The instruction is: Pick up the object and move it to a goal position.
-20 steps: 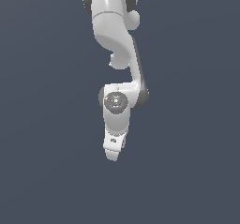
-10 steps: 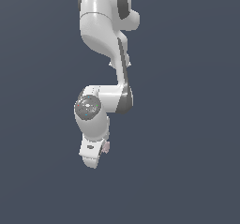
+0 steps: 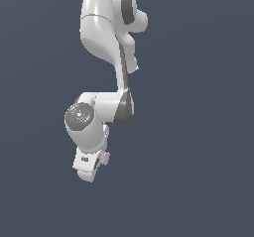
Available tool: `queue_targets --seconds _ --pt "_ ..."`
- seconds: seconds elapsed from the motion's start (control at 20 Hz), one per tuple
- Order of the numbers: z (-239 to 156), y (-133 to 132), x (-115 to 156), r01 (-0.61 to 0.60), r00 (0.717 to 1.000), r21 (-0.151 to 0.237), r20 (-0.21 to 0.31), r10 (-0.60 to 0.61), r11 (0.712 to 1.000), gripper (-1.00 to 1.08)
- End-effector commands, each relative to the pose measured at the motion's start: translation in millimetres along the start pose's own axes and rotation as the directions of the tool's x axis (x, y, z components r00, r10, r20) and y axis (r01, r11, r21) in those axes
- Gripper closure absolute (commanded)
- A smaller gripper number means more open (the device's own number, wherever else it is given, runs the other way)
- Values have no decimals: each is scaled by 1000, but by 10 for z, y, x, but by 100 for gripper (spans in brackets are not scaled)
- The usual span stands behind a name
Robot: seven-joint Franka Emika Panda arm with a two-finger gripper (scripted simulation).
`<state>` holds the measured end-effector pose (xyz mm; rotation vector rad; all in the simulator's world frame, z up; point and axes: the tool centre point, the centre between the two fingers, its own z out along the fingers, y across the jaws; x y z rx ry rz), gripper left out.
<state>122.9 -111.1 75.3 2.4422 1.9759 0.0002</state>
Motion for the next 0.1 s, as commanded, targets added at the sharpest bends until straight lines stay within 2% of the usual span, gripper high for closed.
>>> queue_targets --seconds 0.0,0.05 --pt "-4 13 -5 1 1000 0 0 -1 1000 108" --pt "-3 13 -2 1 1000 0 0 -1 1000 108"
